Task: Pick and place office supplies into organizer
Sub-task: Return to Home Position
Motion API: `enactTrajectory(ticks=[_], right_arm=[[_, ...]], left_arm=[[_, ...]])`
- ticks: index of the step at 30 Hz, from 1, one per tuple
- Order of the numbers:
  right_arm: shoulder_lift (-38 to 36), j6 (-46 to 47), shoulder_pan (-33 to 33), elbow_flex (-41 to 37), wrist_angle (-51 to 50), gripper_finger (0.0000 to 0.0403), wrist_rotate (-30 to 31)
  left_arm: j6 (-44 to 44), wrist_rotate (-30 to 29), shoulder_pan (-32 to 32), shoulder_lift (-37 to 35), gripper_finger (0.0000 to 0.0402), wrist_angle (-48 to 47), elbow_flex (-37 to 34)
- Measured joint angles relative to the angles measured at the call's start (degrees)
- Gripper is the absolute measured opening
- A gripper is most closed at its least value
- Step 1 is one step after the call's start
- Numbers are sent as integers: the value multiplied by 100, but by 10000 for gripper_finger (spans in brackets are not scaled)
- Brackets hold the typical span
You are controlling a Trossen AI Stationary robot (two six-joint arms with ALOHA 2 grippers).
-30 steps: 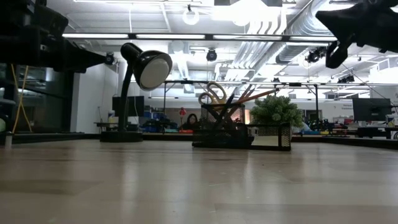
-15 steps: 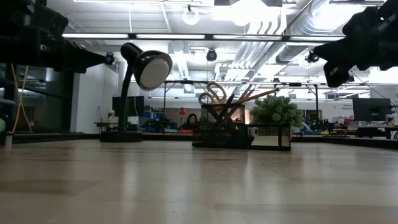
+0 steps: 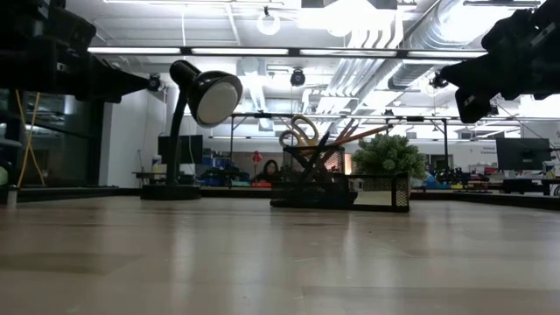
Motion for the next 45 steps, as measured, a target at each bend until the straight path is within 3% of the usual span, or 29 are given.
enactTrajectory(ticks=[45], right_arm=[[4, 18, 1, -4, -15, 6, -10]], left_arm=[[0, 0, 0, 0, 2, 0, 0]])
